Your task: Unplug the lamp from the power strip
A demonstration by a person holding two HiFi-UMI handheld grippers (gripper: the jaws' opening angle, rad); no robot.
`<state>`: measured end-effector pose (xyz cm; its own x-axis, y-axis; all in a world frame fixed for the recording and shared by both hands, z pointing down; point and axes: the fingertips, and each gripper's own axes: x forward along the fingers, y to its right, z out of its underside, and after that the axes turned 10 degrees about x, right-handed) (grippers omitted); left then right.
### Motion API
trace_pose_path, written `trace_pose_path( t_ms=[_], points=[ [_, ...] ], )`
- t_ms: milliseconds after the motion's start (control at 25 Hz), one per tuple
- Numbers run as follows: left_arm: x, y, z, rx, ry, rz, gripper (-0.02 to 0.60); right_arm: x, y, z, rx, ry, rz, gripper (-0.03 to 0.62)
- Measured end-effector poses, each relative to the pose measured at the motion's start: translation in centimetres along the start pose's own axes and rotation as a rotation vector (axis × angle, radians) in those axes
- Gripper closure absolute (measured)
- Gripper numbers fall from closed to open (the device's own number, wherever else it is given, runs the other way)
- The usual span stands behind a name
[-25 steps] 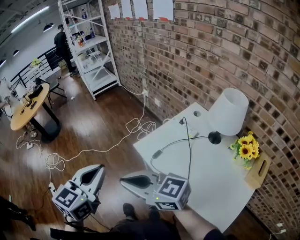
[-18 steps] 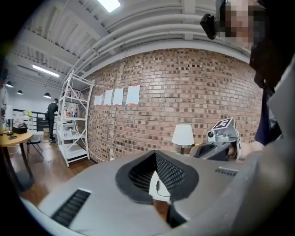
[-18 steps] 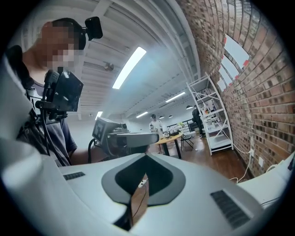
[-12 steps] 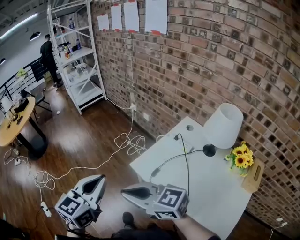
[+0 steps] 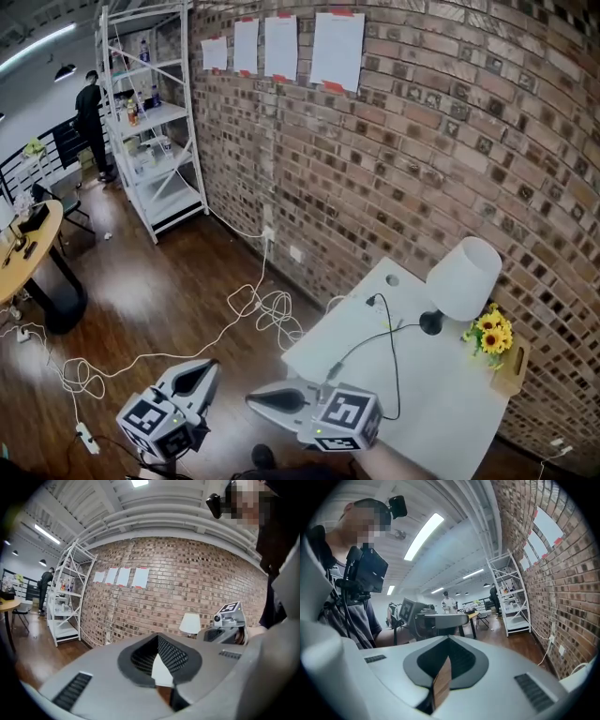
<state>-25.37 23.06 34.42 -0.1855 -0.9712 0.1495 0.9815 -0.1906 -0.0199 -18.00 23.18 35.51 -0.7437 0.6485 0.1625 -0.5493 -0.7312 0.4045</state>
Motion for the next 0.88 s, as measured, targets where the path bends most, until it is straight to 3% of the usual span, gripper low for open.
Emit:
trace_pose_path(
  t_ms=[520,680,880],
  points=[
    [-0.9,-6.8,2.1,0.053,0.037,0.036,0.568,5.4,0.6,-1.0,-0.033,-0.036,0.074,0.594],
    [1.3,-6.0,2.4,0.049,0.033,0.102,0.568,4.4,1.5,-1.2,-0.05,-0.013,0.128,0.594],
    [5.4,-2.0,0.6,0.029,-0.012,0.244,0.568,0.6,3.4,-1.2,-0.009,0.05,0.248,0.594]
  ],
)
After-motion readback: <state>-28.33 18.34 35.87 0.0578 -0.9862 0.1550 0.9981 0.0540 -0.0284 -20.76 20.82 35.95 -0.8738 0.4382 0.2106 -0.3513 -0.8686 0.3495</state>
